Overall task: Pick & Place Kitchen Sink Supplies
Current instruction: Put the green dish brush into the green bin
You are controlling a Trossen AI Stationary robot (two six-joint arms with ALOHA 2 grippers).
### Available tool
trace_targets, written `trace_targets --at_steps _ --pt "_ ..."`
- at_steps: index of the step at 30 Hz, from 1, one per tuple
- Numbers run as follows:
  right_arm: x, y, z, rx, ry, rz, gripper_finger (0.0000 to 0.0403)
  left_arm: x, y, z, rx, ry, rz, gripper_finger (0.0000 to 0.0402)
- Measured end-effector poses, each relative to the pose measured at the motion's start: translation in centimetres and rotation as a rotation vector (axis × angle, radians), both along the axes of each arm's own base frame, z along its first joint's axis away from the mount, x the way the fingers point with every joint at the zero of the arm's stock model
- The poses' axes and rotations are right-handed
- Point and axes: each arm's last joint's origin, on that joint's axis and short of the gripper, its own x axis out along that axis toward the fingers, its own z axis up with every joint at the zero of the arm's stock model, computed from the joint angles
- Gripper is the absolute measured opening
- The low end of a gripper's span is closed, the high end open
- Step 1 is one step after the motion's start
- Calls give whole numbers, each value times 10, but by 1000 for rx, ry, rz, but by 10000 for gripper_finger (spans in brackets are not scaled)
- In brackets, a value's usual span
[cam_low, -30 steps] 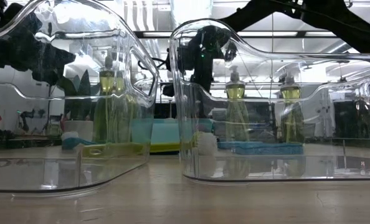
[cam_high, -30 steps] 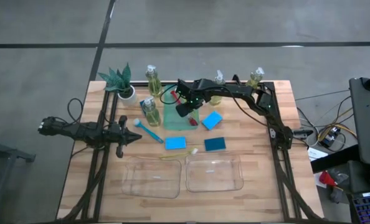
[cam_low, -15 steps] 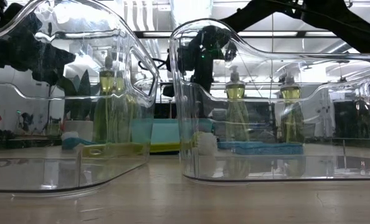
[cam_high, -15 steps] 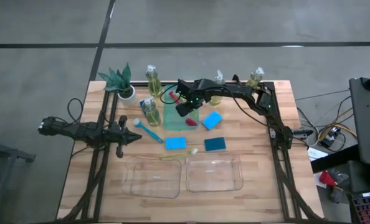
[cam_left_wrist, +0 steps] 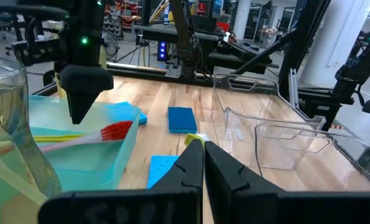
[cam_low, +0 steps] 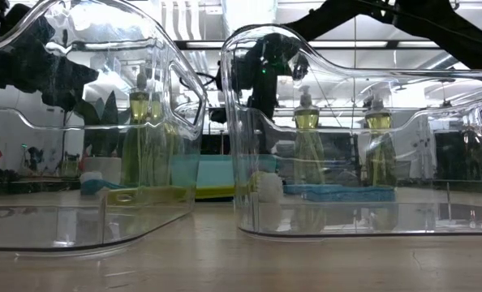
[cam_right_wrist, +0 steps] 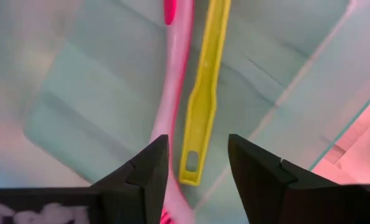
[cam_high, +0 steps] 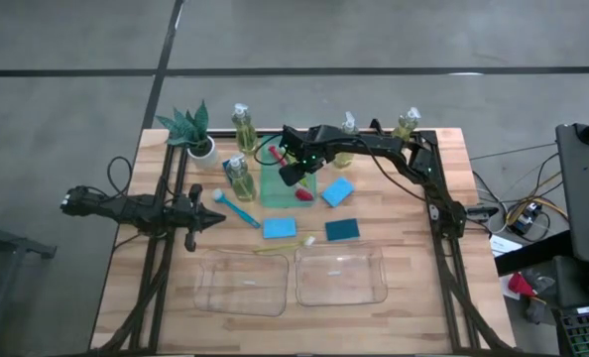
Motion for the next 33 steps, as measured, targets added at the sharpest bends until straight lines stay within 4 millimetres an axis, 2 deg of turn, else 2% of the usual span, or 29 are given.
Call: trace_targets --at_steps 10,16,26,33 --pt "3 17 28 -55 -50 143 166 0 0 0 0 0 0 10" --pt "3 34 35 -28 -56 285 153 0 0 0 0 0 0 10" --pt "11 98 44 18 -137 882 126 0 0 0 0 0 0 10" --pt "12 141 44 42 -126 1037 109 0 0 0 0 0 0 10"
